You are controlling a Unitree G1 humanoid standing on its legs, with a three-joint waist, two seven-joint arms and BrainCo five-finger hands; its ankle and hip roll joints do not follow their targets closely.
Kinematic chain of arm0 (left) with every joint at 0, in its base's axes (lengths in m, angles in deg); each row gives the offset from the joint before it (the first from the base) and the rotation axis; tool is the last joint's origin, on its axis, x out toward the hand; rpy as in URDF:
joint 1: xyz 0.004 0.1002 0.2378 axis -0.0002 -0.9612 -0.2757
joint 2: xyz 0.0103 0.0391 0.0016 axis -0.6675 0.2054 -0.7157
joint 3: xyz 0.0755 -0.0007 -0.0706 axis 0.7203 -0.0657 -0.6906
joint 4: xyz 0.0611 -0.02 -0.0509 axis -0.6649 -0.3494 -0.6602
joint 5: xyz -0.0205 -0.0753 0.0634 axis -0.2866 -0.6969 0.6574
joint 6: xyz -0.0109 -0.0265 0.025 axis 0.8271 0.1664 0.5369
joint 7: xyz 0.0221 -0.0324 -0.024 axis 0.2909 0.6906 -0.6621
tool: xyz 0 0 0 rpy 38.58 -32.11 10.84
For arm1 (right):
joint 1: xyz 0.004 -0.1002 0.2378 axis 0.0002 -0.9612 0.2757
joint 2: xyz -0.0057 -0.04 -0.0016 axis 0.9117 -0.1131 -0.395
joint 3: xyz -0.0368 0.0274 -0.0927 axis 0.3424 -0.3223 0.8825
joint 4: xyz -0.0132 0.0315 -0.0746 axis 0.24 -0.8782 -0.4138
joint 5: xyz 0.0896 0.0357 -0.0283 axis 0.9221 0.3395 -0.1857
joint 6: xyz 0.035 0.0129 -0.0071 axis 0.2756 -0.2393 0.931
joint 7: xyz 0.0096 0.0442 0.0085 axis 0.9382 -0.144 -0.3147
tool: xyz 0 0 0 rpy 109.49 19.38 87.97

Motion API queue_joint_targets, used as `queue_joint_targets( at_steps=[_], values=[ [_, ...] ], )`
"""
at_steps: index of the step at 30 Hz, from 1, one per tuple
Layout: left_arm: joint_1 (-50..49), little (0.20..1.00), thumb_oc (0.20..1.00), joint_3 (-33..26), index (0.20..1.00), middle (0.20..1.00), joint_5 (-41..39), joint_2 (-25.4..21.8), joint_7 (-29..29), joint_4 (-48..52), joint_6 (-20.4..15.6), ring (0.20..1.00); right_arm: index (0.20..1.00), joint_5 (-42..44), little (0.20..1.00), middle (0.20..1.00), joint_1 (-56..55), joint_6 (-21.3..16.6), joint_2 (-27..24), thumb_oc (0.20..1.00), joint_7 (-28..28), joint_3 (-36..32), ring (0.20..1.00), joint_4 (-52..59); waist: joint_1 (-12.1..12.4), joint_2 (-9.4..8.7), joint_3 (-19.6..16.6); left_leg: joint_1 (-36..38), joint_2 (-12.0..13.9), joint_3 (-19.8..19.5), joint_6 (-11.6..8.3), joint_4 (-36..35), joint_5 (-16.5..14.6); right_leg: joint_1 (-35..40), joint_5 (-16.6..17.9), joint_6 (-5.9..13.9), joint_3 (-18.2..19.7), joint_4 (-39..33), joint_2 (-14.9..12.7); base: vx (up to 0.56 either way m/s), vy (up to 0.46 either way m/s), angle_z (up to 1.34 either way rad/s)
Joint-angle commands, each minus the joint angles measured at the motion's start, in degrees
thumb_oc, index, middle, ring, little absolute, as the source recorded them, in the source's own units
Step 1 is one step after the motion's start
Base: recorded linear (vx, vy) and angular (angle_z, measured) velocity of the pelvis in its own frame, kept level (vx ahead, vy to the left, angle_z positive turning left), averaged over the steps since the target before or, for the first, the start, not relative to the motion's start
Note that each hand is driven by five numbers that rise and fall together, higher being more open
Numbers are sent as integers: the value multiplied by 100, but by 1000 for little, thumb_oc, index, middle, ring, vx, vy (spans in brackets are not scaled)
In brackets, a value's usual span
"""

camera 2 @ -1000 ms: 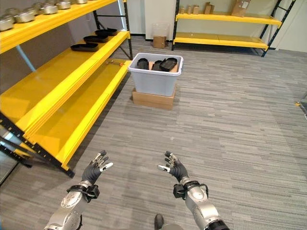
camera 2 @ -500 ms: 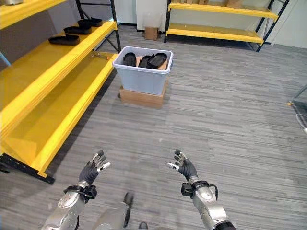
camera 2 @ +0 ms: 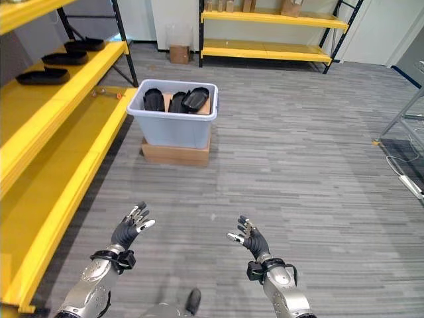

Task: Move parts from the plastic box to the shelf.

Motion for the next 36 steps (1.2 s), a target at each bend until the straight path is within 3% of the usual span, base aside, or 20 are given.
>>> queue_joint_targets(
  at_steps=[1, 4, 6, 7, 9, 12, 16, 20, 22, 26, 28, 29, 31, 33, 34, 35, 36],
  values=[
    [-308, 1000, 1000, -133, 1000, 1000, 159, -485, -72, 689, -226, 1000, 1000, -22, 1000, 1000, -57, -216, 84, 1000, 91, -33, 1000, 301, 87, -4, 102, -27, 316, -93, -306, 80, -197, -545, 2380, 29, 48, -543, -668, 255, 338, 23],
    [-329, 1000, 1000, -120, 1000, 1000, 203, -484, 1, 679, -197, 1000, 1000, -30, 1000, 1000, -113, -193, 106, 1000, 108, -29, 1000, 272, 28, 48, 163, 160, 336, -165, -263, 92, -282, -855, 2113, -39, -85, -363, -559, 167, 139, 21],
    [-340, 1000, 1000, -97, 1000, 1000, 193, -461, 45, 677, -187, 1000, 1000, 27, 1000, 1000, -152, -180, 68, 1000, 155, -12, 1000, 305, -94, 75, 213, 357, 327, -312, -243, 67, -306, -1310, 1737, -88, -115, -618, -77, 186, 79, 28],
    [-347, 1000, 1000, -103, 1000, 1000, 157, -454, 67, 681, -188, 1000, 1000, 78, 1000, 1000, -167, -174, 38, 1000, 167, -22, 1000, 331, -136, 60, 245, 483, 305, -349, -250, 27, -344, -1379, 1638, -93, -211, -862, -10, 237, 69, 25],
    [-341, 1000, 1000, -71, 1000, 1000, 87, -374, 102, 609, -209, 1000, 1000, 140, 1000, 1000, -133, -181, -12, 1000, 164, -20, 1000, 313, -212, -24, 284, 762, 214, -394, -300, -46, -489, -1467, 1681, -50, -584, -2305, 37, 316, 47, 17],
    [-335, 1000, 1000, -78, 1000, 1000, 104, -301, 102, 596, -259, 1000, 1000, 115, 1000, 1000, -69, -168, -72, 1000, 171, 34, 1000, 343, -301, -133, 313, 1031, 118, -550, -393, 58, -604, -1454, 2025, 75, -786, -3486, 90, 308, -11, 27],
    [-376, 1000, 1000, -30, 1000, 1000, 109, -214, 138, 584, -262, 1000, 1000, 208, 1000, 1000, -92, -205, -48, 1000, 158, 64, 1000, 322, -296, -235, 90, 1177, 178, -581, -495, 91, -796, -967, 2075, -75, -689, -3916, 76, 257, -70, 38],
    [-371, 1000, 1000, -20, 1000, 1000, 77, -202, 128, 596, -271, 1000, 1000, 239, 1000, 1000, -65, -229, -82, 1000, 131, 58, 1000, 391, -315, -182, 4, 1231, 339, -612, -599, 242, -874, -884, 1995, -124, -747, -3868, 103, 215, -58, 21],
    [-333, 1000, 1000, 67, 1000, 1000, 124, -201, 131, 591, -260, 1000, 1000, 246, 1000, 1000, -106, -242, -133, 1000, 141, 48, 1000, 384, -349, -142, -93, 1312, 521, -637, -719, 462, -909, -757, 1752, -224, -800, -3778, 174, 302, -104, 1],
    [-360, 1000, 1000, 39, 1000, 1000, 60, -164, 80, 606, -274, 1000, 1000, 254, 1000, 1000, -115, -245, -163, 1000, 136, 40, 1000, 381, -353, -89, -75, 1069, 563, -524, -996, 1316, -661, -556, 1567, -290, -764, -3749, 216, 134, -29, 5],
    [-362, 1000, 1000, 26, 1000, 1000, -27, -148, 51, 639, -281, 1000, 1000, 263, 1000, 1000, -86, -264, -246, 1000, 128, 2, 1000, 402, -270, -98, 129, 311, 413, -331, -1314, 2821, 38, -344, 1495, -346, -710, -3748, 157, 59, -2, 2],
    [-355, 1000, 1000, 17, 1000, 1000, -70, -147, 64, 650, -290, 1000, 1000, 273, 1000, 1000, -65, -277, -286, 1000, 124, -13, 1000, 416, -184, -127, 245, -24, 277, -269, -1354, 3338, 208, -272, 1479, -379, -661, -3737, 138, 24, -27, -8],
    [-410, 1000, 1000, -5, 1000, 1000, -84, -136, 37, 701, -275, 1000, 1000, 258, 1000, 1000, -51, -274, -339, 1000, 82, 0, 1000, 448, -27, -183, 356, -471, 116, -103, -1135, 3687, 137, -126, 1466, -444, -538, -3814, 109, 59, -52, -23],
    [-462, 1000, 1000, -51, 1000, 1000, -102, -130, 26, 743, -246, 1000, 1000, 212, 1000, 1000, -10, -283, -369, 1000, 23, -8, 1000, 436, 49, -282, 393, -896, 358, 42, -860, 3171, -113, -32, 1483, -431, -485, -3899, -5, 104, -32, -19],
    [-494, 1000, 1000, -54, 1000, 1000, -119, -152, 47, 739, -253, 1000, 1000, 228, 1000, 1000, -17, -293, -360, 1000, 22, -21, 1000, 429, 67, -309, 392, -858, 471, 51, -819, 2837, -229, -10, 1466, -425, -476, -3920, -9, 147, 1, 0],
    [-510, 1000, 1000, -54, 1000, 1000, -122, -173, 26, 730, -266, 1000, 1000, 224, 1000, 1000, -23, -331, -350, 1000, 6, -33, 1000, 406, 83, -348, 373, -807, 651, 41, -812, 2163, -248, 22, 1418, -416, -431, -3942, -10, 204, 43, 3],
    [-531, 1000, 1000, -41, 1000, 1000, -121, -177, 0, 688, -265, 1000, 1000, 215, 1000, 1000, -46, -352, -322, 1000, -39, -51, 1000, 342, 60, -299, 329, -711, 1070, 14, -919, 708, 74, 76, 1296, -434, -412, -3976, 86, 222, 97, 6]
  ],
)
